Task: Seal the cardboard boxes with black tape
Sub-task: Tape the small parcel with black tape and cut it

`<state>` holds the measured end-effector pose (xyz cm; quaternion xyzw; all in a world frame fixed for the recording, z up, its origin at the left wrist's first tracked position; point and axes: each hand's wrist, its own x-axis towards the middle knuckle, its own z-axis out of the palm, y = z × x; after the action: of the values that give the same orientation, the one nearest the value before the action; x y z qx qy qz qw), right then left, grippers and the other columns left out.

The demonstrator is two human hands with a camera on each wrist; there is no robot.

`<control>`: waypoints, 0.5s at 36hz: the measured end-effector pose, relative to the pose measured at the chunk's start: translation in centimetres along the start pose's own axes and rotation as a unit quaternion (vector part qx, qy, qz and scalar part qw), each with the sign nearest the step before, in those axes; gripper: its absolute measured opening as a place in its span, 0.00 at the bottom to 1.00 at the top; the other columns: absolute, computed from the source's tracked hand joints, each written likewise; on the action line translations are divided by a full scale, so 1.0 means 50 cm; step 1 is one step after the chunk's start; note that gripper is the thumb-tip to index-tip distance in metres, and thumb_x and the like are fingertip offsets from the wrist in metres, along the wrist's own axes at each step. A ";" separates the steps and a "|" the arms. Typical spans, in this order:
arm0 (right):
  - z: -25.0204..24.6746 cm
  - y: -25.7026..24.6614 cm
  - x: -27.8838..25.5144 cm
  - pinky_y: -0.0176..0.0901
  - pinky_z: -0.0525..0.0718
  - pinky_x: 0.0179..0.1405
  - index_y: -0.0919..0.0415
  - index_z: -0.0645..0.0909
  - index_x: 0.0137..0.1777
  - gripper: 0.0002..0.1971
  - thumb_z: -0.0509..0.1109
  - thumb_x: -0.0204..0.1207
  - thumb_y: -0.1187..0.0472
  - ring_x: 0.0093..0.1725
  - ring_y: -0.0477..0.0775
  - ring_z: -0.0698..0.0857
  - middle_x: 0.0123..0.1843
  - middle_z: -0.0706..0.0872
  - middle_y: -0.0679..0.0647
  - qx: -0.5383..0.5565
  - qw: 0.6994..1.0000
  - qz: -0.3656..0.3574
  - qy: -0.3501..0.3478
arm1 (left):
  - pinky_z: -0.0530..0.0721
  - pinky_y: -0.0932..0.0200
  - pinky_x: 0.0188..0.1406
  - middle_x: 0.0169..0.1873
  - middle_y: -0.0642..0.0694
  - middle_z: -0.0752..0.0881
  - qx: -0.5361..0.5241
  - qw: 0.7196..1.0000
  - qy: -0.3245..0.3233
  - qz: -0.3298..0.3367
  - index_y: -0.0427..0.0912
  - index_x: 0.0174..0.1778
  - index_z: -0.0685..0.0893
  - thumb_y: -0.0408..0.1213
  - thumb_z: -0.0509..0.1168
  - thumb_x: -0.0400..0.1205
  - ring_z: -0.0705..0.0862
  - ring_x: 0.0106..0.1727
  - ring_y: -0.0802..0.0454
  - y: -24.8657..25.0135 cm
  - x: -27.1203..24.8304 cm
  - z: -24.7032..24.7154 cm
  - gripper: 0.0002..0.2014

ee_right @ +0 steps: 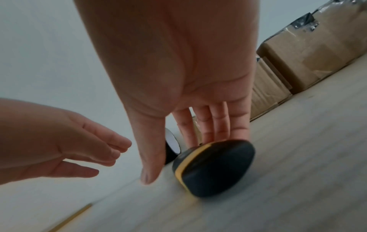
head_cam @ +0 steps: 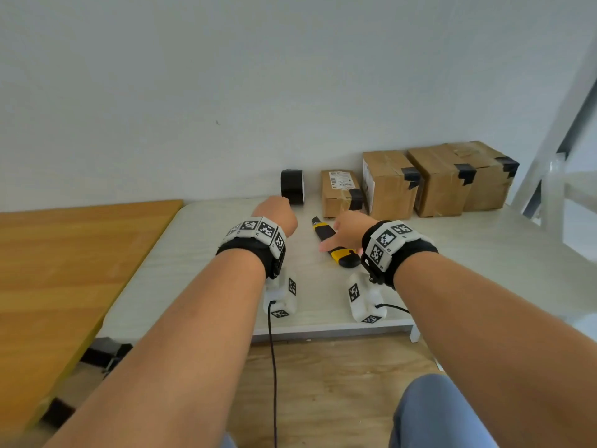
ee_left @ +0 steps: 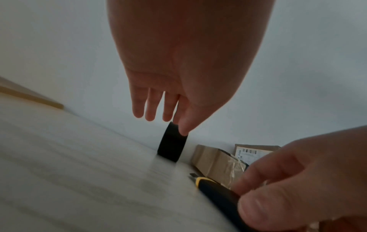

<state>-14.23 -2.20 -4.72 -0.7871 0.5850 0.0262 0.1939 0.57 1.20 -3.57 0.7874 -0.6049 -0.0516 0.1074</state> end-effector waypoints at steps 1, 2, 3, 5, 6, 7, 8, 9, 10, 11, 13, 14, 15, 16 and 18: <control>0.001 -0.006 -0.004 0.46 0.84 0.45 0.64 0.79 0.61 0.32 0.77 0.67 0.40 0.47 0.58 0.84 0.48 0.85 0.56 -0.012 1.000 -0.006 -0.004 | 0.75 0.52 0.67 0.70 0.38 0.77 0.004 1.000 0.002 -0.004 0.36 0.72 0.75 0.29 0.54 0.82 0.77 0.70 0.41 -0.007 -0.005 0.000 0.21; 0.001 -0.012 -0.006 0.46 0.83 0.43 0.64 0.78 0.60 0.30 0.78 0.67 0.42 0.45 0.58 0.83 0.45 0.84 0.55 -0.022 1.000 -0.007 -0.010 | 0.74 0.53 0.68 0.71 0.39 0.76 0.007 1.000 0.004 -0.009 0.37 0.73 0.75 0.29 0.54 0.82 0.76 0.71 0.41 -0.013 -0.010 -0.001 0.22; 0.001 -0.016 -0.007 0.46 0.83 0.42 0.64 0.78 0.60 0.29 0.79 0.67 0.45 0.44 0.58 0.83 0.45 0.83 0.56 -0.028 0.999 -0.007 -0.014 | 0.74 0.53 0.69 0.72 0.39 0.76 0.009 1.000 0.006 -0.012 0.37 0.73 0.75 0.30 0.54 0.82 0.76 0.72 0.41 -0.019 -0.014 -0.001 0.22; 0.000 -0.023 -0.010 0.46 0.82 0.43 0.64 0.79 0.60 0.26 0.79 0.68 0.49 0.45 0.57 0.82 0.45 0.83 0.56 -0.033 0.999 -0.001 -0.018 | 0.74 0.53 0.68 0.71 0.40 0.77 0.018 1.000 0.010 -0.015 0.37 0.73 0.76 0.29 0.54 0.82 0.76 0.71 0.41 -0.032 -0.022 -0.003 0.22; 0.000 -0.025 -0.012 0.45 0.82 0.42 0.64 0.79 0.58 0.23 0.78 0.68 0.51 0.44 0.57 0.82 0.42 0.82 0.55 -0.030 0.999 0.002 -0.015 | 0.75 0.52 0.68 0.71 0.39 0.77 0.022 1.000 0.011 -0.014 0.37 0.72 0.76 0.29 0.55 0.82 0.77 0.71 0.41 -0.037 -0.025 -0.004 0.22; 0.000 -0.028 -0.014 0.44 0.81 0.40 0.64 0.80 0.55 0.19 0.76 0.70 0.52 0.42 0.56 0.82 0.39 0.81 0.54 -0.023 1.000 0.006 -0.011 | 0.75 0.52 0.68 0.71 0.39 0.77 0.027 0.999 0.010 -0.014 0.37 0.72 0.76 0.29 0.55 0.81 0.77 0.70 0.41 -0.043 -0.027 -0.004 0.22; 0.001 -0.029 -0.017 0.42 0.80 0.37 0.65 0.79 0.51 0.16 0.73 0.72 0.53 0.39 0.55 0.81 0.36 0.79 0.54 -0.014 1.000 0.011 -0.006 | 0.75 0.52 0.68 0.71 0.39 0.77 0.035 0.999 0.009 -0.014 0.37 0.72 0.76 0.29 0.55 0.81 0.77 0.70 0.41 -0.049 -0.030 -0.005 0.22; 0.000 -0.031 -0.025 0.41 0.78 0.34 0.65 0.78 0.46 0.13 0.69 0.76 0.53 0.35 0.54 0.79 0.35 0.78 0.54 -0.001 1.000 0.015 0.002 | 0.75 0.51 0.68 0.71 0.40 0.77 0.043 0.999 0.010 -0.014 0.37 0.72 0.76 0.29 0.55 0.81 0.76 0.71 0.41 -0.054 -0.032 -0.005 0.22; 0.000 -0.034 -0.033 0.40 0.76 0.32 0.64 0.75 0.40 0.14 0.64 0.80 0.53 0.34 0.54 0.77 0.35 0.76 0.55 0.014 1.000 0.019 0.012 | 0.75 0.51 0.68 0.71 0.40 0.77 0.050 0.999 0.012 -0.014 0.38 0.72 0.76 0.29 0.55 0.81 0.76 0.71 0.41 -0.058 -0.034 -0.006 0.22; -0.002 -0.036 -0.041 0.41 0.74 0.33 0.62 0.69 0.34 0.17 0.60 0.83 0.56 0.34 0.54 0.74 0.36 0.74 0.56 0.031 0.999 0.015 0.020 | 0.76 0.51 0.68 0.71 0.40 0.76 0.055 0.998 0.013 -0.015 0.38 0.72 0.76 0.29 0.55 0.81 0.76 0.71 0.41 -0.062 -0.036 -0.006 0.22; -0.006 -0.038 -0.049 0.39 0.70 0.33 0.58 0.59 0.29 0.20 0.53 0.86 0.65 0.32 0.52 0.68 0.34 0.67 0.55 0.082 0.996 -0.003 0.031 | 0.76 0.51 0.69 0.72 0.40 0.76 0.064 0.998 0.015 -0.018 0.38 0.73 0.76 0.29 0.55 0.80 0.76 0.71 0.40 -0.069 -0.041 -0.007 0.23; -0.009 -0.041 -0.055 0.36 0.68 0.32 0.57 0.57 0.29 0.21 0.51 0.86 0.67 0.30 0.49 0.65 0.33 0.64 0.53 0.111 0.993 -0.007 0.038 | 0.77 0.50 0.68 0.71 0.40 0.76 0.069 0.997 0.016 -0.020 0.38 0.73 0.76 0.29 0.55 0.80 0.76 0.71 0.40 -0.073 -0.043 -0.008 0.23; -0.009 -0.041 -0.052 0.35 0.67 0.31 0.57 0.57 0.29 0.21 0.51 0.86 0.67 0.29 0.47 0.64 0.32 0.64 0.53 0.133 0.990 -0.014 0.040 | 0.77 0.50 0.68 0.71 0.40 0.76 0.074 0.997 0.018 -0.020 0.38 0.72 0.76 0.30 0.55 0.81 0.76 0.70 0.40 -0.076 -0.045 -0.009 0.23; -0.007 -0.040 -0.050 0.36 0.69 0.31 0.57 0.60 0.30 0.19 0.52 0.86 0.63 0.29 0.47 0.66 0.32 0.65 0.53 0.165 0.985 -0.010 0.042 | 0.77 0.50 0.67 0.71 0.40 0.76 0.078 0.997 0.019 -0.020 0.38 0.72 0.76 0.30 0.55 0.81 0.76 0.70 0.41 -0.079 -0.047 -0.010 0.22; -0.003 -0.044 -0.049 0.40 0.75 0.29 0.59 0.68 0.36 0.16 0.58 0.83 0.51 0.29 0.51 0.75 0.33 0.72 0.54 0.232 0.970 0.019 0.063 | 0.76 0.50 0.68 0.72 0.41 0.75 0.085 0.996 0.021 -0.021 0.38 0.73 0.75 0.30 0.55 0.81 0.75 0.71 0.41 -0.084 -0.050 -0.014 0.23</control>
<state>-13.00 0.50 -3.31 -0.7091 0.6012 -0.1560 0.3339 4.02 4.72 -3.98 0.8069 -0.5883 0.0147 0.0518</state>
